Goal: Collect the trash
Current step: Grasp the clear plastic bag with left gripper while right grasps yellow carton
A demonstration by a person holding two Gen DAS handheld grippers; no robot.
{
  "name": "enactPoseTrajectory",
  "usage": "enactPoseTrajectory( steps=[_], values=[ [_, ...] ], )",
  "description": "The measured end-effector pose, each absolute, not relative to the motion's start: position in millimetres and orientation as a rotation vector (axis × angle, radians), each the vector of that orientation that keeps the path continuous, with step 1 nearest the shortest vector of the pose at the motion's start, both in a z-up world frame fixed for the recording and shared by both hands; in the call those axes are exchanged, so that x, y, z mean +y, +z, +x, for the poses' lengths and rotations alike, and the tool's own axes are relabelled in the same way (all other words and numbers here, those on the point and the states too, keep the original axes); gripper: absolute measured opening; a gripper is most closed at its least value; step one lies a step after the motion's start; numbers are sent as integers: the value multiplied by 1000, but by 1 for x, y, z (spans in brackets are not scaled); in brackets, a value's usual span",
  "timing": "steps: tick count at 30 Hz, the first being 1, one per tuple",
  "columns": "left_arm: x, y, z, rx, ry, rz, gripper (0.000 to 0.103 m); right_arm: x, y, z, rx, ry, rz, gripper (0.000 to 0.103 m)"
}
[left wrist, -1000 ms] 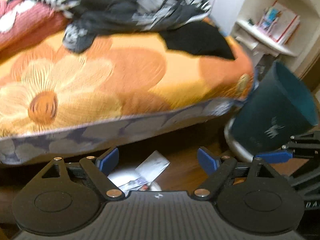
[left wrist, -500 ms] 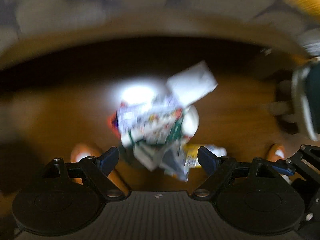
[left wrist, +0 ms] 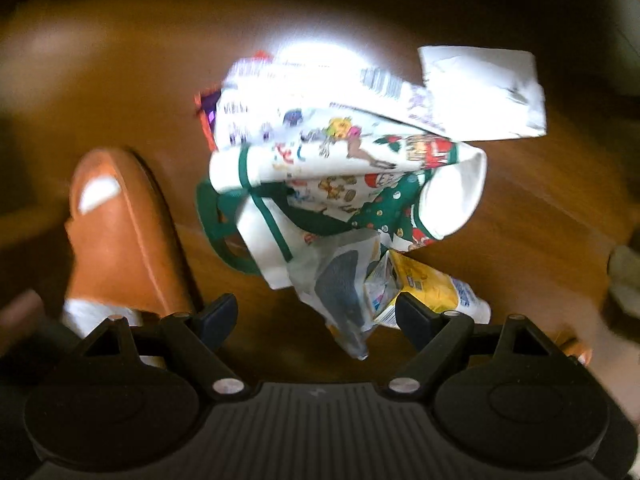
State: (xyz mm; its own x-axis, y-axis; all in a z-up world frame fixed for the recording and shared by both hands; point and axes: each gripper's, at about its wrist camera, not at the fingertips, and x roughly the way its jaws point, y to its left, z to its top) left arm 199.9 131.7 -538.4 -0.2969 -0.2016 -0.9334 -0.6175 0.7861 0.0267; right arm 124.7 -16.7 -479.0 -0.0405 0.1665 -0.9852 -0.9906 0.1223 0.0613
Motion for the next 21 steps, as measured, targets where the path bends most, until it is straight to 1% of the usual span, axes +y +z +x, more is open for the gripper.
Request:
enactPoseTrajectory(
  steps=[6,10,11,12,14,15,17,18,20,21],
  values=[
    [136,-570,189,1895,550,-756,86,-11,-503,124,1116,1157,-996,43],
    [128,-584,186,1917,548,-779,85,-9,-516,121,1114,1153,-1018,43],
    [126,-587,185,1925,550,-776,79,-8,-520,120,1123,1156,-1024,43],
    [124,-590,184,1930,551,-777,77,-7,-524,120,1129,1165,-1026,43],
    [124,-597,182,1941,547,-787,66,-6,-528,118,1128,1182,-1032,44],
    [123,-599,181,1943,550,-791,64,-6,-529,117,1127,1187,-1033,46],
    [123,-602,179,1948,555,-803,56,-4,-532,114,1121,1199,-1040,47],
    [123,-604,178,1949,554,-813,53,-3,-534,112,1118,1205,-1050,50],
    [123,-606,177,1948,548,-823,36,-2,-539,107,1105,1210,-1069,56],
    [122,-608,176,1950,540,-832,33,-1,-541,105,1094,1210,-1085,57]
  ],
)
